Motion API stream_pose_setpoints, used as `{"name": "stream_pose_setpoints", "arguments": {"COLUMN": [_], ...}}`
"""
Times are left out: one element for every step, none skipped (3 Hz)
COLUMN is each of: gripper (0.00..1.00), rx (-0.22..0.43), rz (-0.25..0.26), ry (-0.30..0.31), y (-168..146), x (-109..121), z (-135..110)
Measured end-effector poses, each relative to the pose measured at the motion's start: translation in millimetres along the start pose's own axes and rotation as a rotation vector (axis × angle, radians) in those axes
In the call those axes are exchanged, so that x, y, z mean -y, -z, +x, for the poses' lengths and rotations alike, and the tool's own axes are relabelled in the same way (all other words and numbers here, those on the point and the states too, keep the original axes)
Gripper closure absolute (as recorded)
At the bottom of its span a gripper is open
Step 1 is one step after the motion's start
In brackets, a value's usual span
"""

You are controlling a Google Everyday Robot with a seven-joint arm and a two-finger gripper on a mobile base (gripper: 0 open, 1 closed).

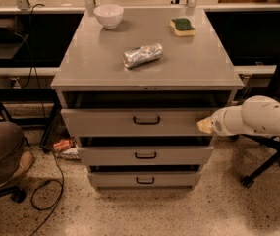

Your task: Close top drawer

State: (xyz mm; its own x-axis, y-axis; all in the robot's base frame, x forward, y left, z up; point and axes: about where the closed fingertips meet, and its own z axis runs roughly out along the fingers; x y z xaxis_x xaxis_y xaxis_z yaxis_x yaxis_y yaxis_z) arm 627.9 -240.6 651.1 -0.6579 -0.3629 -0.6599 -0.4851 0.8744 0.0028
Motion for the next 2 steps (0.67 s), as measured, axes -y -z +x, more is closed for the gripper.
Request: {"name": "stream_pose_setpoints", "arguments": {"gripper": [1.00, 1.00], "rx": [0.008, 0.008], "rz": [-0.001, 0.000], "ry": [-0.005, -0.006], "y": [-3.8, -3.7], "x": [4.3, 4.6], "z": [-3.9, -3.9]}}
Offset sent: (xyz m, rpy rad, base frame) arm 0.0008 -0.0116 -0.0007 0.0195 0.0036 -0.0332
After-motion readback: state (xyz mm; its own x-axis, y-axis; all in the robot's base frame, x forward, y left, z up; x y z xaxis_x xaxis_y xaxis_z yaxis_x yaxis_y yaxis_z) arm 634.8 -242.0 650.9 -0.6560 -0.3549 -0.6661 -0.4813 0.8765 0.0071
